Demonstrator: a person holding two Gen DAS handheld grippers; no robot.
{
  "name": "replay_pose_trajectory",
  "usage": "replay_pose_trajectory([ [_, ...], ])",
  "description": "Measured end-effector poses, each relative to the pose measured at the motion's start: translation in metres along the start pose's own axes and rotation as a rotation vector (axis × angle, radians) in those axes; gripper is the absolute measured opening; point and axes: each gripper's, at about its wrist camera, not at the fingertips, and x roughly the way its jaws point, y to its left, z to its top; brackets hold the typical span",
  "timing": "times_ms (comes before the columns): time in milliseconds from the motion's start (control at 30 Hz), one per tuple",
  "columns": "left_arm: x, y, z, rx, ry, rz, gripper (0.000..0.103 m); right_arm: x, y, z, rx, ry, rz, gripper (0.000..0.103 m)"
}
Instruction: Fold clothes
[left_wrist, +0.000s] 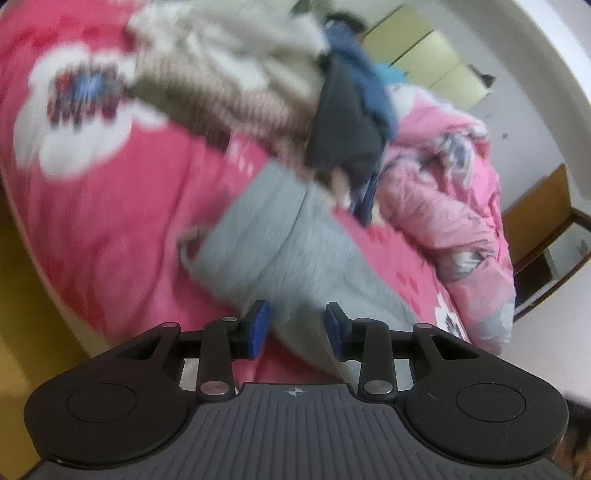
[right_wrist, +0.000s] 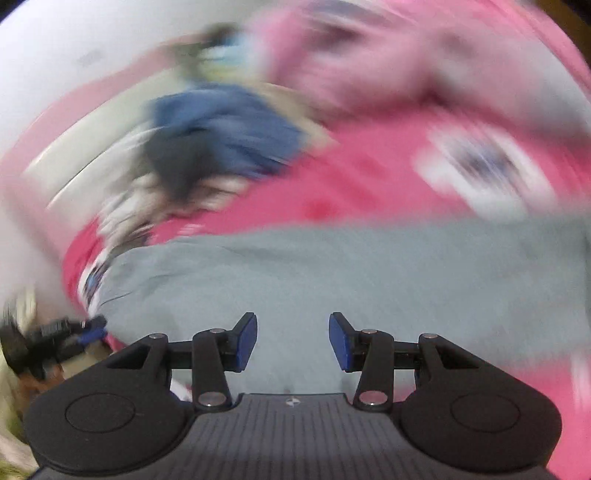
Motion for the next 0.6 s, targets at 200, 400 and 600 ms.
replay_pose_trajectory([
  [200,-0.003,-0.010,0.012,0.136,-0.119,0.033,0.036,0.124,0.108,0.046,-0.399,0.025,0.150,0.045],
  [400,0.039,-0.019,0.013,0.279,-0.080,0.150,0.037,0.226,0.163,0.059,-0.659,0.099,0.191,0.050],
  [600,0.053,-0.020,0.006,0.374,-0.092,0.171,0.038,0.260,0.158,0.043,-0.714,0.231,0.190,0.035],
])
